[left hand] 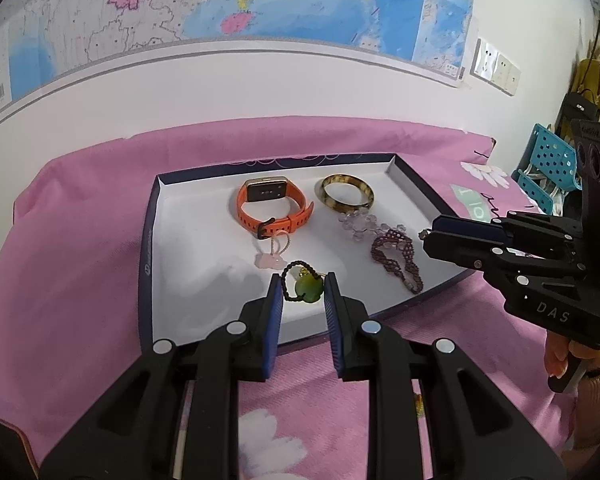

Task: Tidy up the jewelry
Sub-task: 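Carry the hair tie with the left tool while the right tool carries the silver ring into the tray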

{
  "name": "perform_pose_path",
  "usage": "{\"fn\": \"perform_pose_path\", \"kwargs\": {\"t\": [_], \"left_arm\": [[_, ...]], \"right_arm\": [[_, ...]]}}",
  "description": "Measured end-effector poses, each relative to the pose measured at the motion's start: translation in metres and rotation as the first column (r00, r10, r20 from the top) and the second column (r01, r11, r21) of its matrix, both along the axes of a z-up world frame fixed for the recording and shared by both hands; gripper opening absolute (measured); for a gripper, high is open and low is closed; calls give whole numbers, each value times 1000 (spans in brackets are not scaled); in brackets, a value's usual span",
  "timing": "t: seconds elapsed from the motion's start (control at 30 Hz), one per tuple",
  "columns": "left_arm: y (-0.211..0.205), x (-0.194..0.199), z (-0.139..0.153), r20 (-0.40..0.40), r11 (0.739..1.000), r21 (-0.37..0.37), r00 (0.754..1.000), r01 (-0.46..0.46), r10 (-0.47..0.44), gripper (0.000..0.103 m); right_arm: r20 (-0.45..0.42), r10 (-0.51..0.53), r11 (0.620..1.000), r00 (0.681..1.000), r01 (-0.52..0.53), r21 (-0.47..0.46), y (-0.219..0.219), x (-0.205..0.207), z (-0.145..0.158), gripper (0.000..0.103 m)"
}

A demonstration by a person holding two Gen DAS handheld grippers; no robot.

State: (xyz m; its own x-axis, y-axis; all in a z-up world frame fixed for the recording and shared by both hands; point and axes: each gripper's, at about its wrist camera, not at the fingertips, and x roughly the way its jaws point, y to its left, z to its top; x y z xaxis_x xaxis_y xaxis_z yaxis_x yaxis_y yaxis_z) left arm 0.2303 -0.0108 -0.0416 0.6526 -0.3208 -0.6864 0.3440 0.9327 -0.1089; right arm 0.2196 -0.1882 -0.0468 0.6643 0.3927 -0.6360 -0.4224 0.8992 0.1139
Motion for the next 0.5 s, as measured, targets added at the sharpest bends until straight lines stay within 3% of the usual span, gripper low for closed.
{"fn": "perform_pose_path", "kwargs": {"t": [0.5], "left_arm": [[-6, 16, -13, -41, 1000, 19, 999, -7, 8, 22]], "right_arm": [[-58, -25, 1000, 998, 24, -13, 1, 16, -18, 16]]}}
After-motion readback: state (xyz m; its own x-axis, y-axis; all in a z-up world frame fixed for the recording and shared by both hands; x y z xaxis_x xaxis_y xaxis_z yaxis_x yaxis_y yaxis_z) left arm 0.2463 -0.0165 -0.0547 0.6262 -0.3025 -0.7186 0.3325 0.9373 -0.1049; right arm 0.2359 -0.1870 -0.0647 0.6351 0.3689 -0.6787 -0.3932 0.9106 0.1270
